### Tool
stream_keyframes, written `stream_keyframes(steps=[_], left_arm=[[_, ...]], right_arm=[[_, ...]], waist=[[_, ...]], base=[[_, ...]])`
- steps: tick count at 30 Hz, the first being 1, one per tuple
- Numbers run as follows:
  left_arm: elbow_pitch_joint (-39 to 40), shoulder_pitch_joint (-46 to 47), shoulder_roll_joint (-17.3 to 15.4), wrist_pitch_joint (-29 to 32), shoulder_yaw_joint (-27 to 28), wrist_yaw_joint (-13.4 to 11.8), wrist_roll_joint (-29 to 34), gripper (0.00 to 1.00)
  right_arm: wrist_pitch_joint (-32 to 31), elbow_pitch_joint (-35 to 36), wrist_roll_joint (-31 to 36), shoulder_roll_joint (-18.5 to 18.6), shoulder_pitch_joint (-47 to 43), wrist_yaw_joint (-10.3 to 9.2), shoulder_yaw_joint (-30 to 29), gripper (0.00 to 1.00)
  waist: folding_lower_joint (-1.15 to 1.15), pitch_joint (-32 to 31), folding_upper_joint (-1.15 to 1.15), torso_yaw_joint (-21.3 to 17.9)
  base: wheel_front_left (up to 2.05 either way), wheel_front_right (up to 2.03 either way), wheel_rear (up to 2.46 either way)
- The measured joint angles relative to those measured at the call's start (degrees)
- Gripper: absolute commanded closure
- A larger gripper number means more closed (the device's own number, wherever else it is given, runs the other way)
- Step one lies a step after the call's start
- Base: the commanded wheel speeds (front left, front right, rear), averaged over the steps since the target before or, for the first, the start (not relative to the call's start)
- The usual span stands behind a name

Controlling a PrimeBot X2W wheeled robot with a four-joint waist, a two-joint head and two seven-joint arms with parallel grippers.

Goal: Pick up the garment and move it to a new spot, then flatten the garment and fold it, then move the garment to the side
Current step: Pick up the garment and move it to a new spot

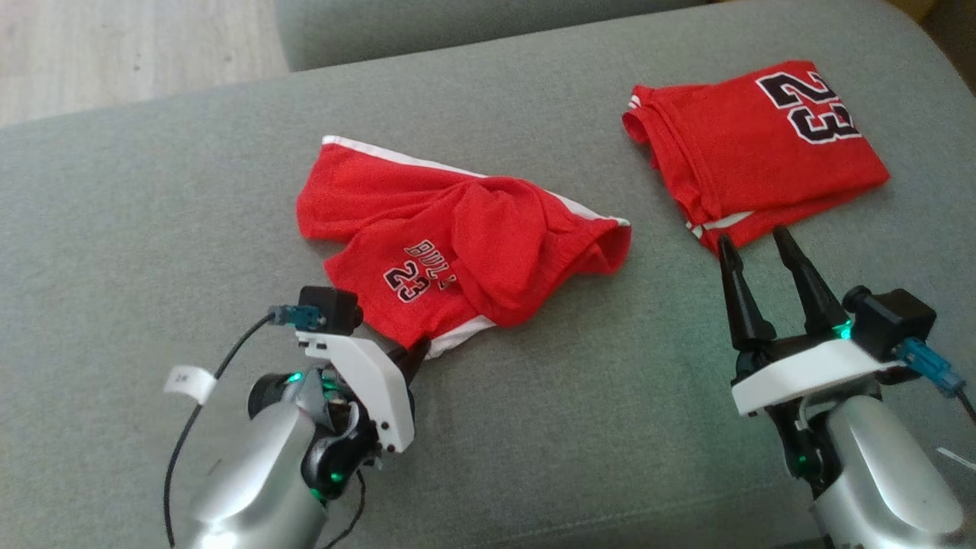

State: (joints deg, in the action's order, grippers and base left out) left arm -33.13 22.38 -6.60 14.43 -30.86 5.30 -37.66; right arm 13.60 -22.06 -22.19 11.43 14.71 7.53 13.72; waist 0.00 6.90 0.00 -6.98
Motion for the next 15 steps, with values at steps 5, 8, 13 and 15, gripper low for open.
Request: stream_keyframes(steps=[5,8,13,15], left_arm=[[4.66,0.0,-3.75,2.46,-0.26,0.94,-0.77,1.0],[8.51,-0.1,-8.42,7.04,-0.13,1.35,-3.09,1.0],[13.14,-2.7,-15.36,13.84,0.1,1.77,-7.0,1.0],[13.37,-4.82,-17.52,15.15,0.13,1.77,-7.38,1.0]], right_arm=[[0.1,-0.4,0.0,-0.11,-0.11,0.0,-0.55,0.0],[0.1,-0.68,0.0,-0.15,-0.12,0.0,-0.65,0.0],[0.11,-1.19,-0.11,-0.27,-0.12,0.0,-0.65,0.0],[0.12,-1.47,-0.41,-0.32,-0.13,0.0,-0.64,0.0]], waist=[[0.0,-1.56,0.0,1.46],[0.0,-2.39,0.0,2.29],[0.0,-2.93,0.0,2.78],[0.0,-2.98,0.0,2.6]], base=[[0.0,0.0,0.0],[0.0,0.0,0.0],[0.0,0.0,0.0],[0.0,0.0,0.0]])
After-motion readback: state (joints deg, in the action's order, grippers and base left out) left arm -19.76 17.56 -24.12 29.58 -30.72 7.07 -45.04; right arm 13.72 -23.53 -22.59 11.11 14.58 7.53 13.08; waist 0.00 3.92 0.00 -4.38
